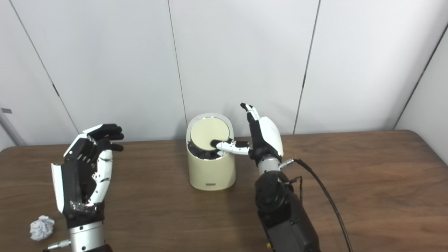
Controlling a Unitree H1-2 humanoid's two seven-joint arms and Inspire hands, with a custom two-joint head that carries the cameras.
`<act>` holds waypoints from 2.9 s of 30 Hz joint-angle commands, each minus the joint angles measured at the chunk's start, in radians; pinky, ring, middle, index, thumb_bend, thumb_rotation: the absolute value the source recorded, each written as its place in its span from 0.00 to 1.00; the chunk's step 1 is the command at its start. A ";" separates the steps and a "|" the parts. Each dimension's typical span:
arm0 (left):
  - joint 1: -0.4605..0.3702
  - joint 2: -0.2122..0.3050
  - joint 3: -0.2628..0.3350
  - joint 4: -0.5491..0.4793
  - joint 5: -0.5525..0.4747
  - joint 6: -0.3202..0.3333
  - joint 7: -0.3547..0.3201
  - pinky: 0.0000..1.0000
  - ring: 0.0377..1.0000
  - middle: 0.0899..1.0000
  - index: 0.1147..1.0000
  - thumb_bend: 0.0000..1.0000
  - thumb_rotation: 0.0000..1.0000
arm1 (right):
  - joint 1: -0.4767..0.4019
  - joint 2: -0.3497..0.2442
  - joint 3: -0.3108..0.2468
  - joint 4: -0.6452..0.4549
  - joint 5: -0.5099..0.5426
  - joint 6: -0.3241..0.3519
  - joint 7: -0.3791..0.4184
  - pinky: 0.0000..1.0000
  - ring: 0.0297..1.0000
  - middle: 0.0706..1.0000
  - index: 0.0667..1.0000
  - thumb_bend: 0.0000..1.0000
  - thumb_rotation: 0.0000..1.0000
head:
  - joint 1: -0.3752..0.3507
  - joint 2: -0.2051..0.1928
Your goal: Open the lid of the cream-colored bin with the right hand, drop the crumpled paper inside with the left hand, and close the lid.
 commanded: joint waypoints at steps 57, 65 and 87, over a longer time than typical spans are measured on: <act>-0.025 0.041 0.009 -0.027 0.032 -0.044 0.002 0.51 0.60 0.61 0.58 0.23 0.46 | 0.468 -0.025 -0.300 -0.209 0.517 -0.896 -0.050 0.83 0.85 0.83 0.78 0.24 0.85 | 0.031 -0.012; 0.014 0.241 0.143 -0.109 0.178 0.029 -0.051 0.49 0.58 0.59 0.55 0.27 0.48 | 0.460 -0.026 -0.338 -0.246 0.524 -0.856 -0.048 0.80 0.83 0.82 0.76 0.17 0.79 | 0.099 -0.005; 0.317 0.484 0.319 -0.038 0.573 0.127 -0.071 0.62 0.75 0.79 0.79 1.00 0.54 | 0.393 -0.064 -0.387 -0.268 0.571 -0.757 -0.013 0.58 0.73 0.74 0.68 0.12 0.66 | 0.366 0.032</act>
